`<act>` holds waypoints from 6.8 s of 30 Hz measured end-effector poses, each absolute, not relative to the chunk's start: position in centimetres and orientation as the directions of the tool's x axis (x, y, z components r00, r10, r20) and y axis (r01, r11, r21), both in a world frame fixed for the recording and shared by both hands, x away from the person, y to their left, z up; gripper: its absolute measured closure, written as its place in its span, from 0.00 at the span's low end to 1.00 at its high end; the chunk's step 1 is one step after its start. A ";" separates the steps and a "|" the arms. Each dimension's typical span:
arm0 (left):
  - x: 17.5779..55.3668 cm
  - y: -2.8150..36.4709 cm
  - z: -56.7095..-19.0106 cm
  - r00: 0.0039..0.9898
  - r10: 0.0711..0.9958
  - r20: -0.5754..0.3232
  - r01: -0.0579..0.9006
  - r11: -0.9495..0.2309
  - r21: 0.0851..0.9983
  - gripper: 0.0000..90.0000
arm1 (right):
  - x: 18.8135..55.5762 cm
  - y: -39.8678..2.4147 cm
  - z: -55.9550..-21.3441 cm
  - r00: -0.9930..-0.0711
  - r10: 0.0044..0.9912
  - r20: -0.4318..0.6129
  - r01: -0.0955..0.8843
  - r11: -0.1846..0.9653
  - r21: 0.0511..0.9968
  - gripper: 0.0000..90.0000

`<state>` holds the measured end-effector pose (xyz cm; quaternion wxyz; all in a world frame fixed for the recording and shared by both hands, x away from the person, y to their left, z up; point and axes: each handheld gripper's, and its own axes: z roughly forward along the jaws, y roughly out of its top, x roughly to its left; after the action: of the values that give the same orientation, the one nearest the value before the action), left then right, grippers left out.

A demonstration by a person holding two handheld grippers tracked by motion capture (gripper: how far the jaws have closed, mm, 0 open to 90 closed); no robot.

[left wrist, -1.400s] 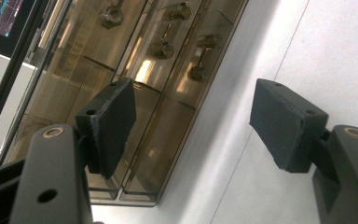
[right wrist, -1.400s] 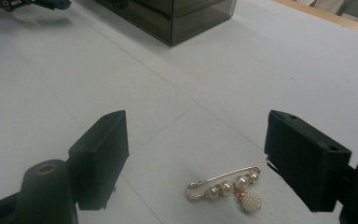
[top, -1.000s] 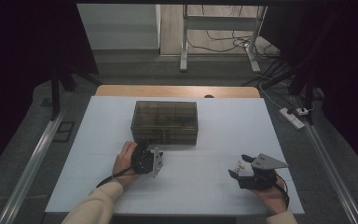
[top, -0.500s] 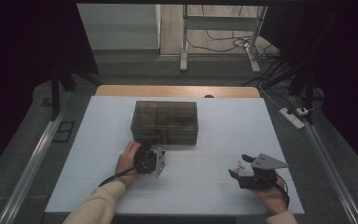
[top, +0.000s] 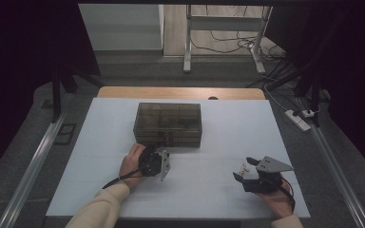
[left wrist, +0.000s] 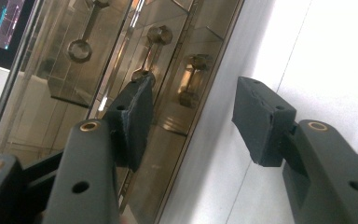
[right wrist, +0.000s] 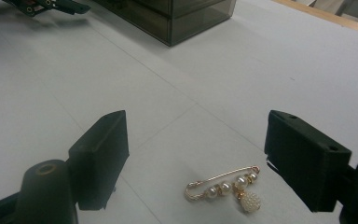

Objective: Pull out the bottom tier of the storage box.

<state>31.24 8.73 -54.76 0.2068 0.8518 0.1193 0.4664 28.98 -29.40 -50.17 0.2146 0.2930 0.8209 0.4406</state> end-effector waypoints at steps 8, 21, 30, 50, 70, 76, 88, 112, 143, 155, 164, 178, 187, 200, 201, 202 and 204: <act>31.3 8.4 -54.8 0.534 0.388 0.751 0.009 -0.891 0.454 0.53 | 29.0 -29.4 -50.2 -0.737 0.670 -0.093 0.291 0.439 0.850 0.23; 31.5 8.4 -55.0 0.524 0.388 0.758 0.011 -0.893 0.450 0.56 | 29.0 -29.4 -50.2 -0.737 0.669 -0.094 0.292 0.441 0.849 0.23; 31.7 8.1 -55.3 0.521 0.384 0.762 0.004 -0.894 0.448 0.60 | 29.0 -29.4 -50.2 -0.739 0.668 -0.095 0.294 0.445 0.846 0.23; 32.0 7.6 -55.7 0.520 0.354 0.777 -0.004 -0.909 0.417 0.64 | 29.0 -29.4 -50.2 -0.736 0.670 -0.095 0.294 0.443 0.847 0.23; 32.3 7.3 -56.1 0.509 0.338 0.792 -0.007 -0.918 0.397 0.68 | 29.0 -29.4 -50.2 -0.739 0.668 -0.092 0.297 0.446 0.844 0.23; 32.5 7.4 -56.1 0.500 0.341 0.796 -0.006 -0.918 0.397 0.69 | 29.0 -29.4 -50.2 -0.739 0.667 -0.093 0.298 0.448 0.843 0.23; 32.4 7.4 -56.3 0.474 0.334 0.815 -0.013 -0.923 0.385 0.73 | 29.0 -29.4 -50.2 -0.739 0.668 -0.093 0.299 0.448 0.842 0.23; 32.4 7.4 -56.7 0.443 0.310 0.841 -0.019 -0.935 0.355 0.81 | 29.0 -29.4 -50.3 -0.738 0.668 -0.092 0.299 0.447 0.843 0.23; 32.2 7.1 -57.3 0.388 0.241 0.890 -0.047 -0.959 0.280 0.84 | 29.0 -29.4 -50.3 -0.738 0.669 -0.092 0.302 0.449 0.841 0.23; 32.0 7.0 -57.6 0.368 0.213 0.905 -0.054 -0.967 0.250 0.88 | 29.0 -29.5 -50.3 -0.738 0.669 -0.093 0.301 0.449 0.841 0.23; 31.9 6.9 -57.8 0.347 0.201 0.916 -0.057 -0.971 0.234 0.88 | 29.0 -29.5 -50.3 -0.738 0.669 -0.095 0.300 0.451 0.841 0.23; 31.9 6.9 -57.9 0.343 0.208 0.916 -0.044 -0.970 0.237 0.87 | 29.0 -29.5 -50.3 -0.737 0.669 -0.094 0.301 0.450 0.841 0.23; 31.9 6.8 -58.0 0.336 0.203 0.920 -0.043 -0.972 0.230 0.88 | 29.0 -29.5 -50.2 -0.737 0.670 -0.092 0.302 0.448 0.842 0.23; 31.6 6.8 -58.0 0.318 0.194 0.928 -0.048 -0.974 0.219 0.89 | 29.0 -29.6 -50.2 -0.737 0.670 -0.094 0.300 0.449 0.842 0.23; 31.6 6.9 -58.0 0.319 0.196 0.927 -0.047 -0.974 0.222 0.89 | 29.0 -29.6 -50.2 -0.736 0.670 -0.095 0.300 0.449 0.842 0.23; 31.6 6.9 -58.0 0.319 0.198 0.927 -0.048 -0.973 0.225 0.89 | 29.0 -29.6 -50.2 -0.736 0.670 -0.095 0.300 0.449 0.842 0.23; 31.6 6.9 -58.0 0.319 0.199 0.927 -0.048 -0.973 0.225 0.89 | 29.0 -29.6 -50.2 -0.737 0.670 -0.095 0.300 0.450 0.841 0.23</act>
<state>31.61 6.89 -57.98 0.1062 0.8052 0.0468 0.5816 29.00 -29.60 -50.23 0.2125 0.2941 0.8245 0.4342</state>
